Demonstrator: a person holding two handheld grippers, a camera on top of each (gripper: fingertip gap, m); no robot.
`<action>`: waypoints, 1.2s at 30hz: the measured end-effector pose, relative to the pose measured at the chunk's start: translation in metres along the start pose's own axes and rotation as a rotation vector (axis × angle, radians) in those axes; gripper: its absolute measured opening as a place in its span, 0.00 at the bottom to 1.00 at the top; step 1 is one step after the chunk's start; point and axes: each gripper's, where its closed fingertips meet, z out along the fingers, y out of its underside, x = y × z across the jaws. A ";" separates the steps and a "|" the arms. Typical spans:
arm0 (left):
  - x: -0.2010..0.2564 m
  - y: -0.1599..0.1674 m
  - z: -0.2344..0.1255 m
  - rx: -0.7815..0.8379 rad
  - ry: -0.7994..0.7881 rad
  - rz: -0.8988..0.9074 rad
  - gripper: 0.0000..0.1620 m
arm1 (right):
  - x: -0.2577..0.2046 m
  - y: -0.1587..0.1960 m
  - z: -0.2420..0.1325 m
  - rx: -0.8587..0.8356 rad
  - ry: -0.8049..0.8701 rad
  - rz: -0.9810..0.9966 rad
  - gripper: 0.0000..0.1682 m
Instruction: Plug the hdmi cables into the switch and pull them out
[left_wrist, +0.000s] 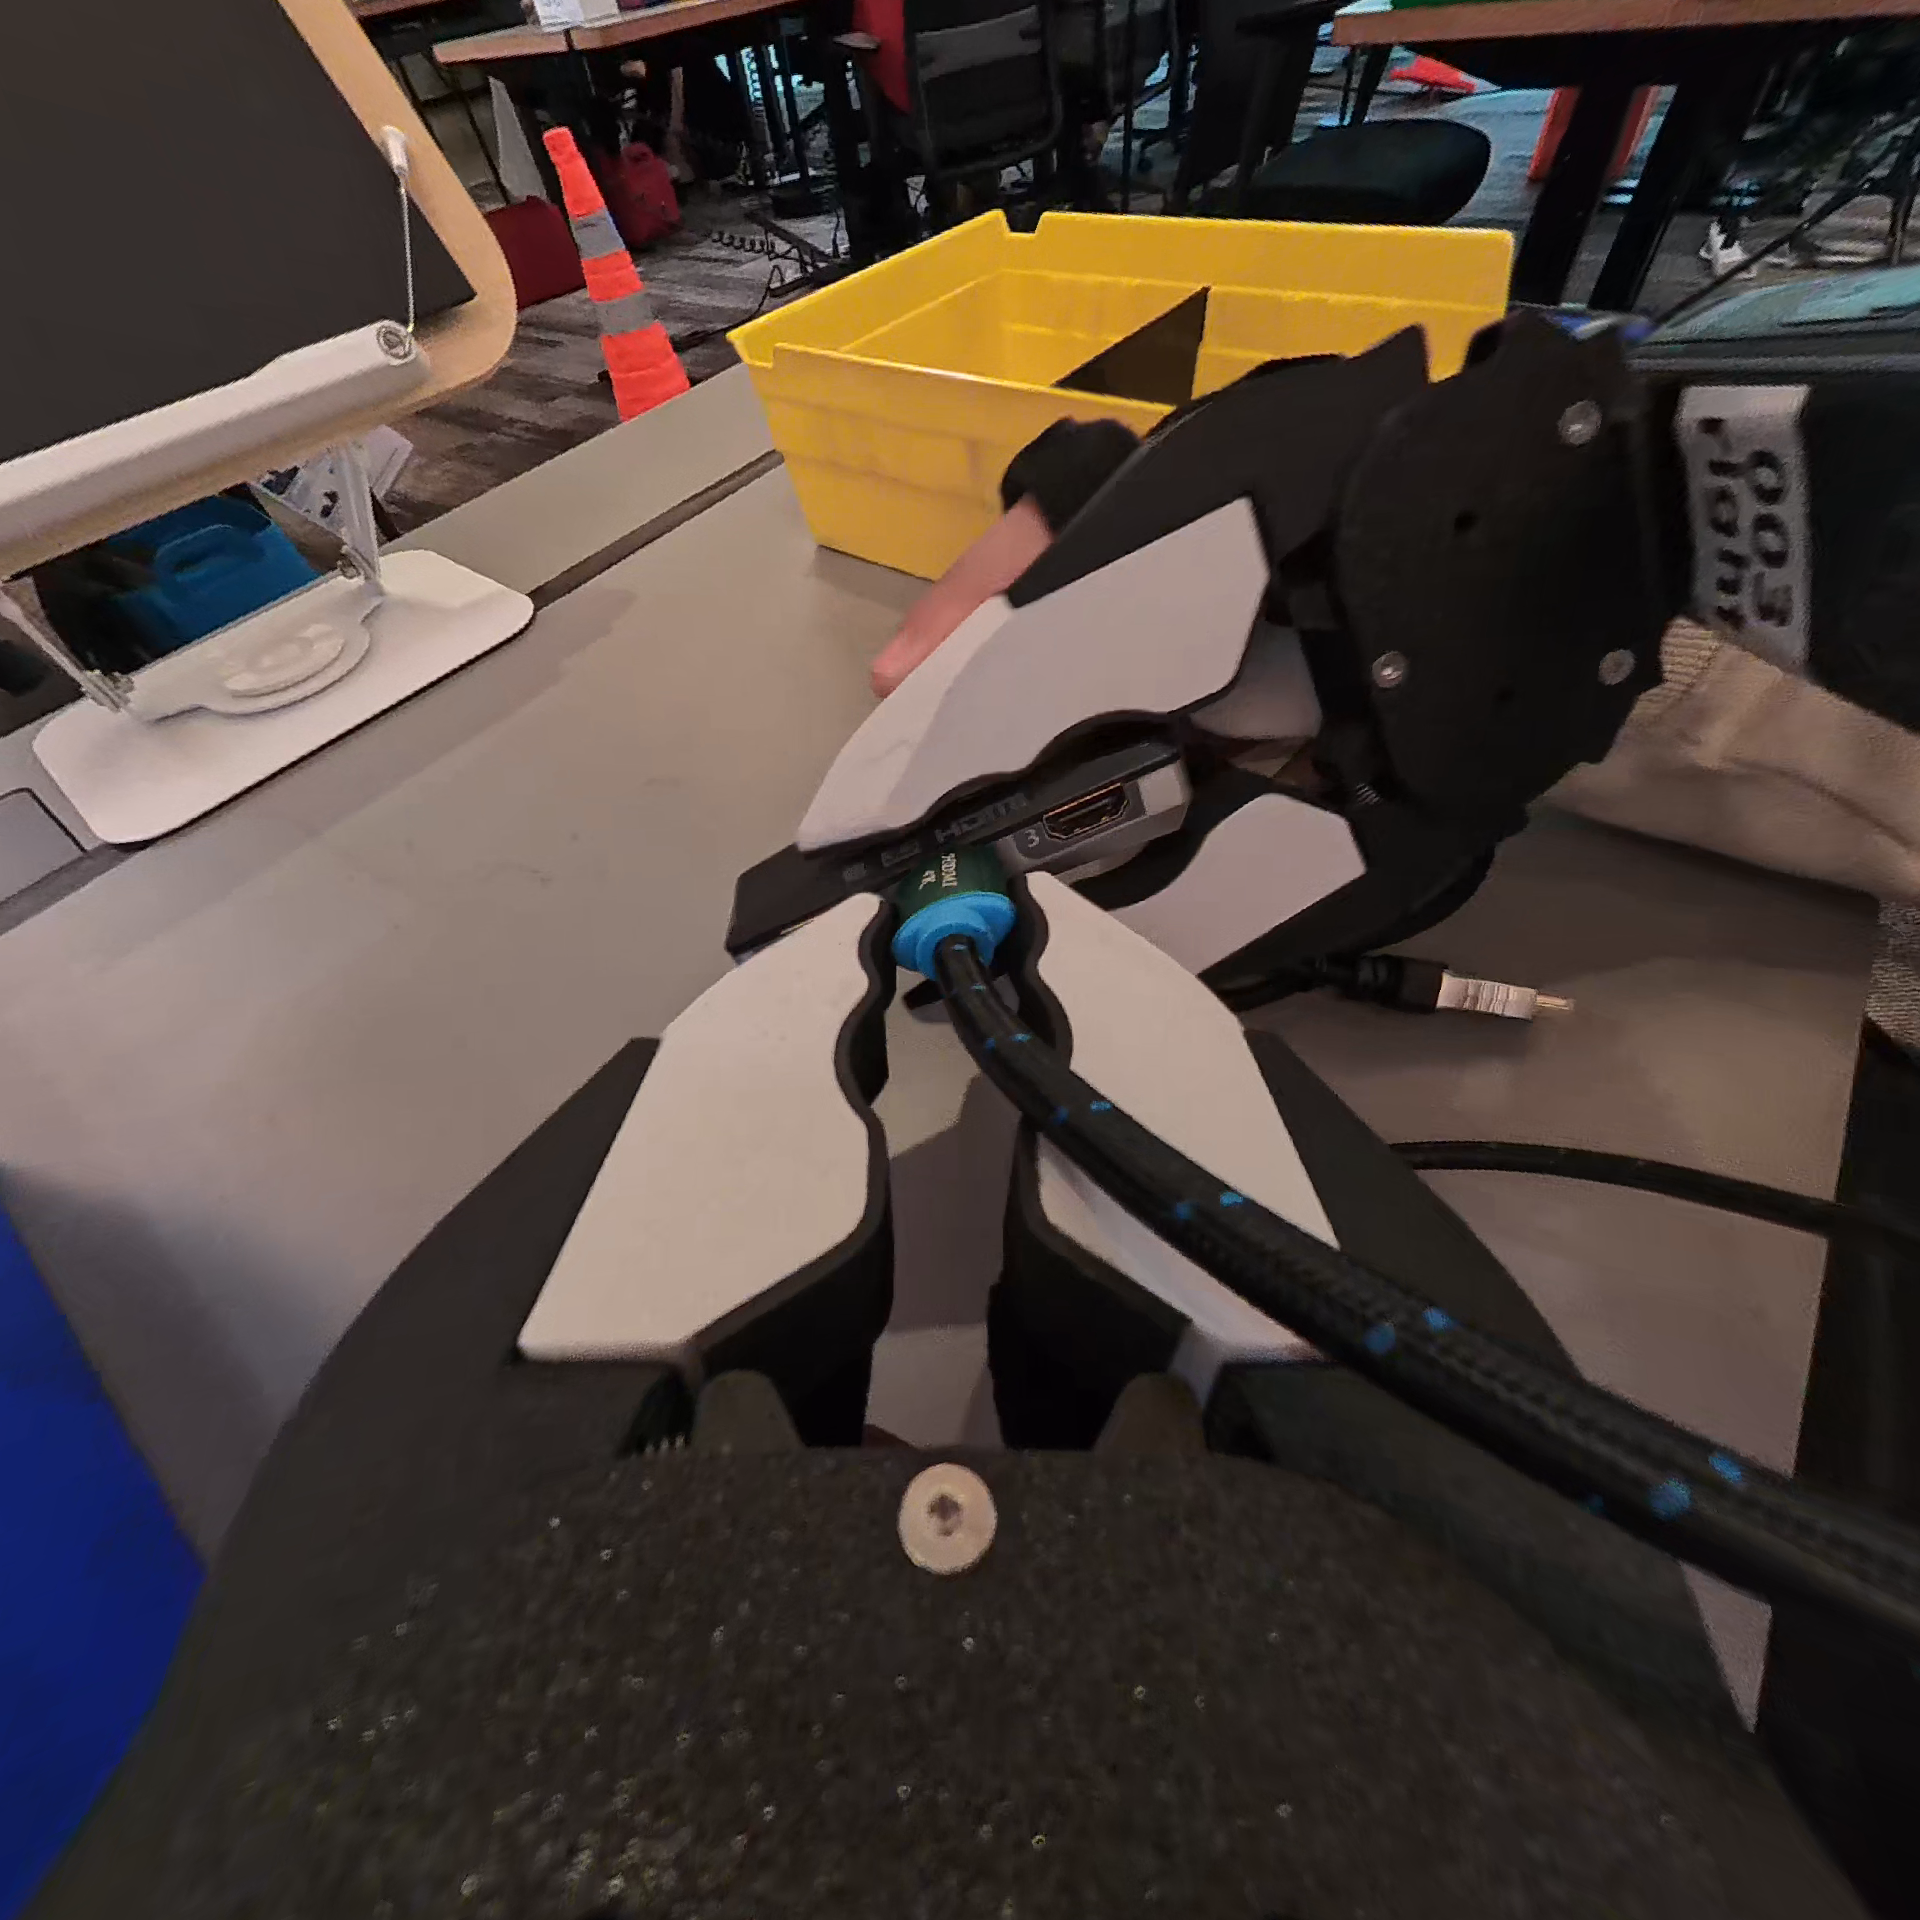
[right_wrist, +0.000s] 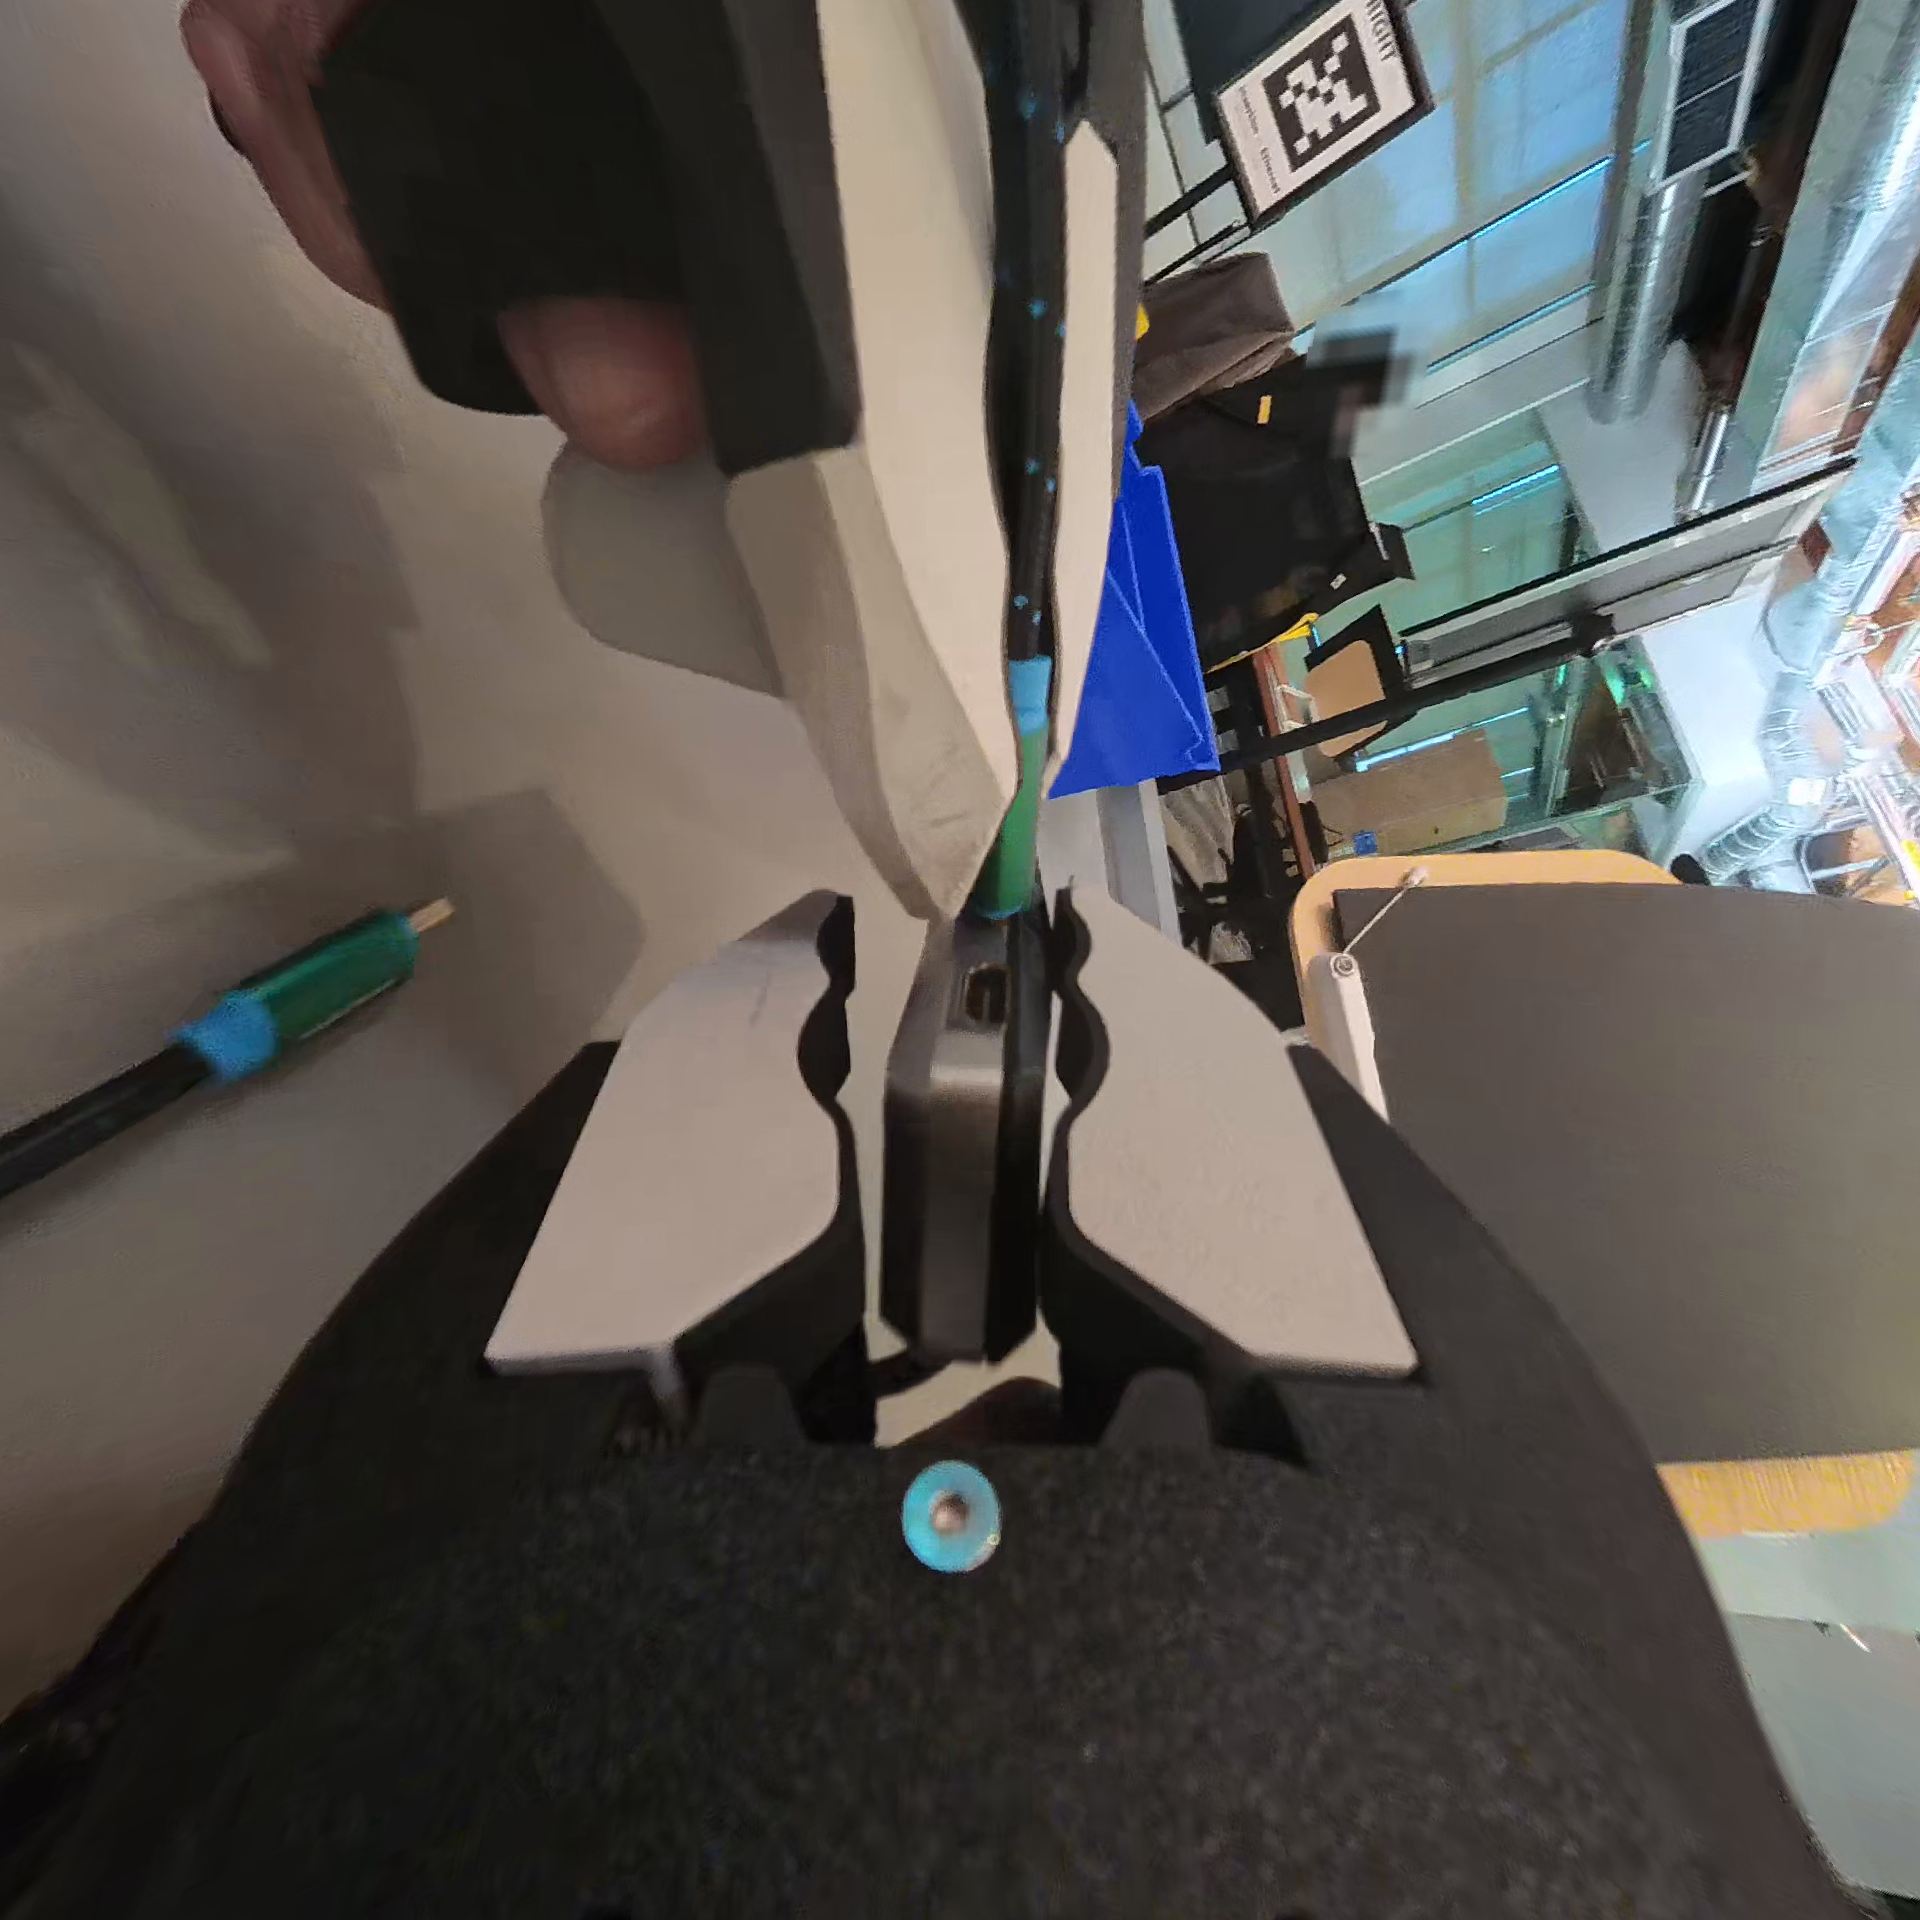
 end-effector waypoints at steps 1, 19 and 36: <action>-0.003 0.001 -0.001 0.002 -0.005 -0.016 0.12 | 0.000 0.000 -0.002 -0.004 0.004 0.007 0.21; -0.012 -0.012 -0.024 0.090 -0.066 0.031 0.12 | 0.019 0.063 0.006 -0.381 0.117 -0.042 0.13; -0.042 0.097 -0.006 -0.440 -0.256 -0.169 0.24 | 0.038 0.029 -0.007 -0.198 0.174 0.055 0.13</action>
